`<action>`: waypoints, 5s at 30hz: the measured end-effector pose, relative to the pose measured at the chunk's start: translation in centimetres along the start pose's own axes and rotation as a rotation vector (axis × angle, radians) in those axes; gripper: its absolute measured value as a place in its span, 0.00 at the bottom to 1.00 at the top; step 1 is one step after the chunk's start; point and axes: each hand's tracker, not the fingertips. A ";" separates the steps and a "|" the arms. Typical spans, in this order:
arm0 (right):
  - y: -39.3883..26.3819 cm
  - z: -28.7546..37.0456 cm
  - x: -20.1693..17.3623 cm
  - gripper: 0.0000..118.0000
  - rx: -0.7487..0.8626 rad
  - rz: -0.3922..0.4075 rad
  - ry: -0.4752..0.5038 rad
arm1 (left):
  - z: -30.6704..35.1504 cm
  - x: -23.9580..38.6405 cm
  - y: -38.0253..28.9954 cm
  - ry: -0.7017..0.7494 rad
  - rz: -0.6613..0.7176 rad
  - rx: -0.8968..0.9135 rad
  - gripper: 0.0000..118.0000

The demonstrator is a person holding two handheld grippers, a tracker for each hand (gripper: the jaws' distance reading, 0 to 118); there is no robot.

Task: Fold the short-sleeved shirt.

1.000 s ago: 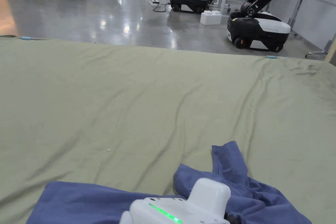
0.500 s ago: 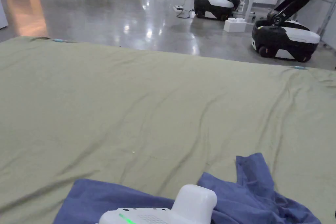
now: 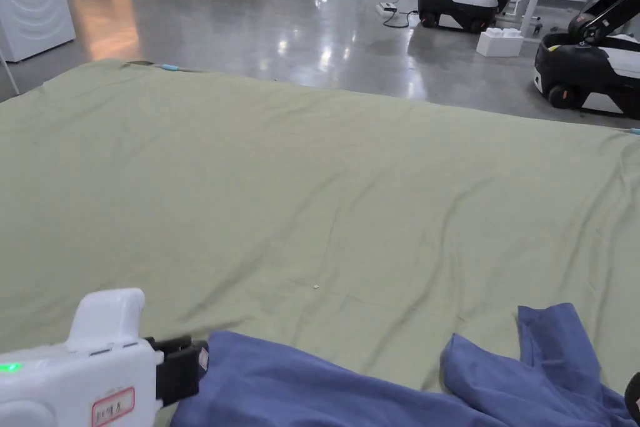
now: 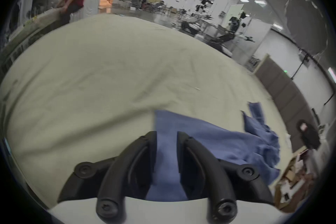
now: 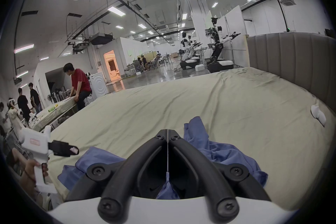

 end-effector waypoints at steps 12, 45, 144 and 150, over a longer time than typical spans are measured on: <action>0.5 -0.5 0.2 0.03 -0.016 0.007 -0.021 | -6.9 2.5 1.5 -0.008 -0.136 -0.066 0.30; 0.5 -11.9 2.8 0.88 -0.424 0.372 0.117 | -4.5 4.2 -1.2 -0.129 -0.106 -0.157 0.05; 50.6 -29.8 5.0 0.05 0.409 0.087 -0.145 | -10.9 19.9 51.5 0.209 -0.305 0.570 0.05; 44.5 -31.1 7.8 0.05 0.303 0.008 -0.134 | -13.6 16.7 46.1 0.183 -0.296 0.458 0.04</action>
